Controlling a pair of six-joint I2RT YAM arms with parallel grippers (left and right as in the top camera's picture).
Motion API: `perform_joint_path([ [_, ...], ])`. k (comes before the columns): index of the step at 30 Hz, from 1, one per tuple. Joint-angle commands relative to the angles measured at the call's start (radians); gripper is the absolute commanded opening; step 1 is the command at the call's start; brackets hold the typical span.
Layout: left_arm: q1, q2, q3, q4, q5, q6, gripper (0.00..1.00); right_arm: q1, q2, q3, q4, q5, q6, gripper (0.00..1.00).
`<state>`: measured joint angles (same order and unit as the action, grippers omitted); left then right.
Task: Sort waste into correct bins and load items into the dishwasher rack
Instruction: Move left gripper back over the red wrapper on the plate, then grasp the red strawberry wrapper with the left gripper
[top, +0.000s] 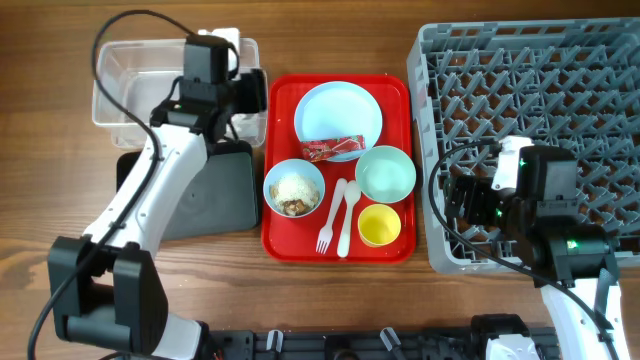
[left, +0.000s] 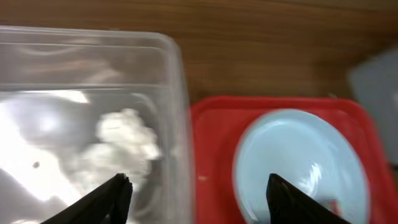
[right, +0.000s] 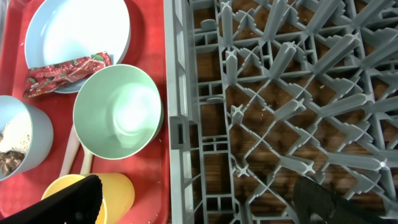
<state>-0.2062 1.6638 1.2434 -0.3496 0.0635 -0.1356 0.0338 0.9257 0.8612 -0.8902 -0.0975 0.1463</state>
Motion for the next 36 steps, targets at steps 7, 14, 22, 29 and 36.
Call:
perform_joint_path([
  [7, -0.267, 0.049, 0.0, -0.118, 0.171, 0.394, 0.79, 0.002, -0.005, 0.023, 0.003, -0.016, 0.014, 1.0],
  [14, -0.309, 0.196, 0.0, -0.107, 0.148, 0.478, 0.82, 0.002, -0.005, 0.023, 0.002, -0.016, 0.015, 1.0],
  [22, -0.309, 0.267, 0.0, -0.042, 0.107, 0.5, 0.84, 0.002, -0.004, 0.023, 0.002, -0.016, 0.014, 1.0],
  [29, -0.309, 0.323, 0.0, -0.027, 0.092, 0.499, 0.84, 0.002, -0.005, 0.023, 0.002, -0.016, 0.014, 1.0],
  [36, -0.307, 0.339, 0.0, -0.002, 0.091, 0.499, 0.72, 0.002, -0.005, 0.023, 0.002, -0.016, 0.014, 1.0],
])
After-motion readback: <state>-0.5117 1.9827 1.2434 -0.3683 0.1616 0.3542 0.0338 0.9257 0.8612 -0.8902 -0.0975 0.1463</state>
